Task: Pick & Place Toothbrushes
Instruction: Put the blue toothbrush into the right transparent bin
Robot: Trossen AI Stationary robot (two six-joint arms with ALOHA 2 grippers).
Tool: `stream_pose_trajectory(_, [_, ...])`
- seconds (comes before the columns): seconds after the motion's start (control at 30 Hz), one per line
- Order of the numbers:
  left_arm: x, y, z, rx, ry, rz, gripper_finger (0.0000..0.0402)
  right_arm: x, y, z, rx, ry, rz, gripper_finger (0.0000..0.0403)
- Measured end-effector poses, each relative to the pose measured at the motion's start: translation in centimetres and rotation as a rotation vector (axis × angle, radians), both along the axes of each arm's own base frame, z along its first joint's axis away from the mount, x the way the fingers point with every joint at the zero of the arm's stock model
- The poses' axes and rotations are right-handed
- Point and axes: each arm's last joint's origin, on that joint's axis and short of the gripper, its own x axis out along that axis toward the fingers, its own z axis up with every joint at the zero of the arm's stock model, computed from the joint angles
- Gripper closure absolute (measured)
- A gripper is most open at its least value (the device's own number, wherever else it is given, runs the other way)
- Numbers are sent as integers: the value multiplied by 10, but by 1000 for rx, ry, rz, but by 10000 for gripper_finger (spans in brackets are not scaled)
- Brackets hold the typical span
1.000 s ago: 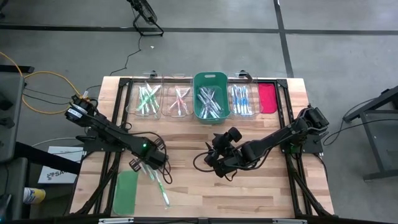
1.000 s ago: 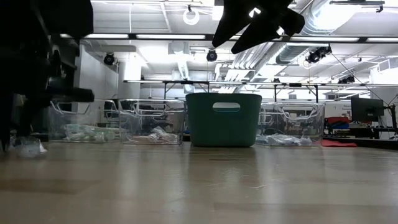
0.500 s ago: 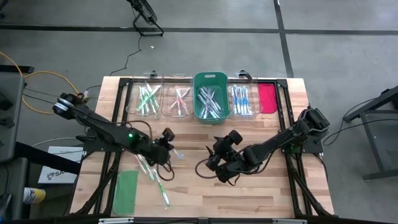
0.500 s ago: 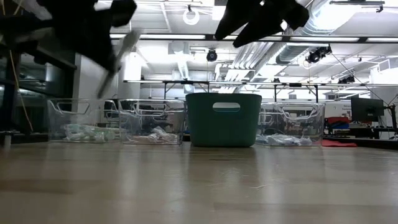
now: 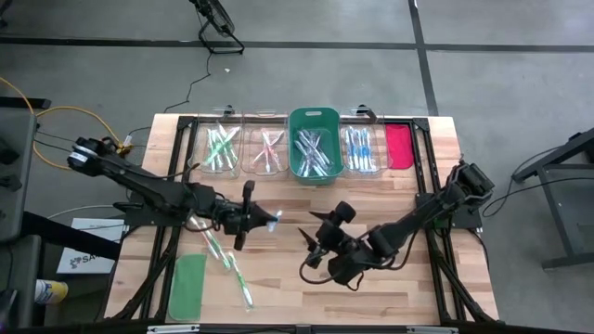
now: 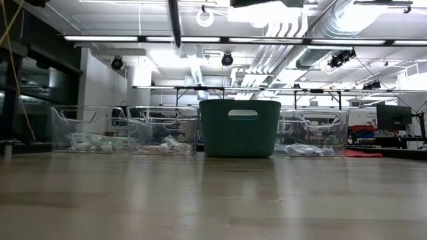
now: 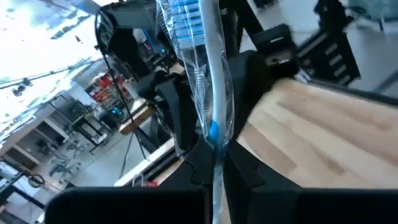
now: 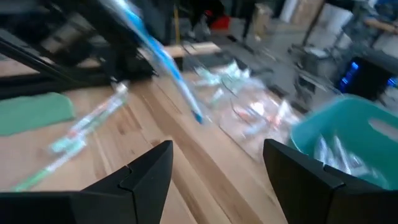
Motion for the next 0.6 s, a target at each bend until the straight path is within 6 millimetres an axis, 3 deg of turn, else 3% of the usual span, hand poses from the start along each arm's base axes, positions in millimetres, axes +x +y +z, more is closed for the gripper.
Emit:
stream_pose_trajectory(0.23, [3, 0, 2, -31, -48, -2, 396, 20, -8, 15, -20, -30, 189, 159])
stream_pose_trajectory(0.6, [3, 0, 3, -35, -62, -6, 395, 40, -41, 17, 20, -11, 305, 159])
